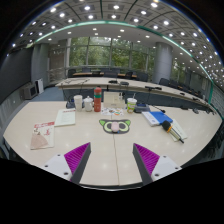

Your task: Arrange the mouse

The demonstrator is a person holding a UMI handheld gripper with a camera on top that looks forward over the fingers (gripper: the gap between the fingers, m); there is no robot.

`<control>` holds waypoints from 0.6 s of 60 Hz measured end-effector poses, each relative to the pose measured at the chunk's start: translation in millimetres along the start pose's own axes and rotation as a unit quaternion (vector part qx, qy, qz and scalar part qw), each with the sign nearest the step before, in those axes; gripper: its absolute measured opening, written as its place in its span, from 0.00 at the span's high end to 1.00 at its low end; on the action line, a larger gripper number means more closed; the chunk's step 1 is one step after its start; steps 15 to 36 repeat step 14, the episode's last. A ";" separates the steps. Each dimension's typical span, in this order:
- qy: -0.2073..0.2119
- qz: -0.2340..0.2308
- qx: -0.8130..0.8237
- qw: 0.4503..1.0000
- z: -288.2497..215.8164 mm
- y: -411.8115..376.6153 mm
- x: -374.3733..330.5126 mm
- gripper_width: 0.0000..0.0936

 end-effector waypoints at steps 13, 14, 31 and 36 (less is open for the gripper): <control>0.009 -0.002 -0.008 1.000 3.1 -9.2 -24.5 0.09; 0.010 -0.002 -0.009 1.000 2.4 -9.7 -25.7 0.09; 0.010 -0.002 -0.009 1.000 2.4 -9.7 -25.7 0.09; 0.010 -0.002 -0.009 1.000 2.4 -9.7 -25.7 0.09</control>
Point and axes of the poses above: the point between the fingertips, and its own axes, seen from behind it with the camera up: y to the right, z down, x forward, the way the camera looks, the point moved 6 cm from there along -x, backward, against the way the camera looks, and after that the axes turned 15 degrees about -z, right-handed, at the moved point
